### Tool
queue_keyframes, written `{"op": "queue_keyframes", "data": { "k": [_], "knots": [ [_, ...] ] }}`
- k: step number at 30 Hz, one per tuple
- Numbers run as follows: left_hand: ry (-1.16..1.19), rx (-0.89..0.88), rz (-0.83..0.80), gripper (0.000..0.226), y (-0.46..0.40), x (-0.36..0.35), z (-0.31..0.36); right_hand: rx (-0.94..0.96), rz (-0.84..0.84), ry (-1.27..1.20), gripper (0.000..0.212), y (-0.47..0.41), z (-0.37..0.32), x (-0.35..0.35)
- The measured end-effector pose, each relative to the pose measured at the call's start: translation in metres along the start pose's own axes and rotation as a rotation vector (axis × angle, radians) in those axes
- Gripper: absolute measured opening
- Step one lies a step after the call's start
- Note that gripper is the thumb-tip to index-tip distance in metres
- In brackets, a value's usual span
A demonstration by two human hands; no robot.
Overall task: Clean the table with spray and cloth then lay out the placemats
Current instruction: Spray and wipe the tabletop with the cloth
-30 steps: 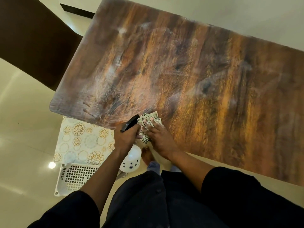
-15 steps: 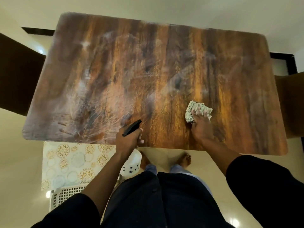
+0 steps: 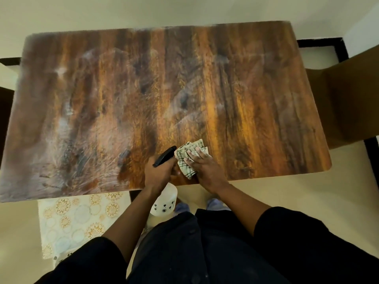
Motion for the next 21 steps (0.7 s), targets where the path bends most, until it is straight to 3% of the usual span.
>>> {"op": "queue_keyframes", "data": {
  "k": [4,7,12,18,21],
  "knots": [
    [-0.023,-0.007,-0.049,0.010,0.005,-0.044,0.011,-0.188,0.119,-0.051,0.074,0.028,0.081,0.039],
    [-0.032,-0.018,-0.102,0.023,0.009,-0.076,0.018,-0.358,0.189,-0.032,0.072,0.058,0.154,0.066],
    [-0.110,-0.070,-0.113,0.011,0.017,-0.121,0.032,-0.620,0.302,-0.012,0.064,0.118,0.262,0.106],
    [-0.144,-0.098,-0.144,0.020,0.023,-0.154,0.042,-0.604,0.284,-0.046,0.061,0.119,0.261,0.102],
    [-0.169,-0.112,-0.151,0.022,0.029,-0.169,0.048,-0.458,0.260,-0.038,0.060,0.111,0.226,0.087]
  ]
}}
Point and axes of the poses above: each hand's wrist, its own y-axis away from the middle knuckle, its own x-axis out of the back of the hand, z = x × y, the point moved 9 cm from there along -y, towards the middle knuckle, and after that the axes turned 3 degrees about z, right-handed, at the moved point
